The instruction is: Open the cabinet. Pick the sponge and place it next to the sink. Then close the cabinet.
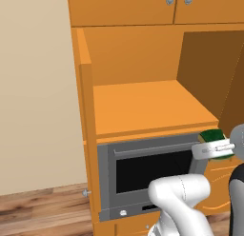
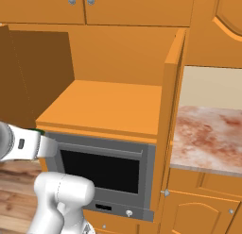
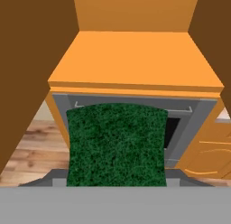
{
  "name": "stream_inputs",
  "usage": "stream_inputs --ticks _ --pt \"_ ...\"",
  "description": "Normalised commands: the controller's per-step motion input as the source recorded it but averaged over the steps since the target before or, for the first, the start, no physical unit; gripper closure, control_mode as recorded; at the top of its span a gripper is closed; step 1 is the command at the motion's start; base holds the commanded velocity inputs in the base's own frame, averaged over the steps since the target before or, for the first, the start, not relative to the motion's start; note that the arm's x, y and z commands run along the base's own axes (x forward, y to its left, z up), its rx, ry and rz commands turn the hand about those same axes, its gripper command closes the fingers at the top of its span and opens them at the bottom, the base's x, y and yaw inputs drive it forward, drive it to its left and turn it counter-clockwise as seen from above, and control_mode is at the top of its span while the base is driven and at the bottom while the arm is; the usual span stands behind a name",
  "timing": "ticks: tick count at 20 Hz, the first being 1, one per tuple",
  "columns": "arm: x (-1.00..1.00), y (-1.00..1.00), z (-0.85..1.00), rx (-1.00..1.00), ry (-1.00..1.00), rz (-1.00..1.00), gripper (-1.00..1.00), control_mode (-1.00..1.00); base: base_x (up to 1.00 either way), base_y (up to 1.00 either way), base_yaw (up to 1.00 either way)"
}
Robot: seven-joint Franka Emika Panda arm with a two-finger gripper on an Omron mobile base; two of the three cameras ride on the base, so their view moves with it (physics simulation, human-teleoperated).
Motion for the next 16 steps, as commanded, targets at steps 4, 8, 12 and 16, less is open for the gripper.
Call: stream_inputs --ticks 4,8,12,16 --pt "-0.02 0.0 0.0 0.0 0.0 0.0 1.0 1.0 -0.05 0.0 0.0" --pt "0.0 0.0 0.0 0.0 0.0 0.0 1.0 1.0 -0.8 -0.1 0.03" --pt "0.0 0.0 0.0 0.0 0.0 0.0 1.0 1.0 -1.0 -0.21 0.04" --pt "0.0 0.0 0.0 0.0 0.0 0.0 1.0 1.0 -0.98 -0.21 0.04"
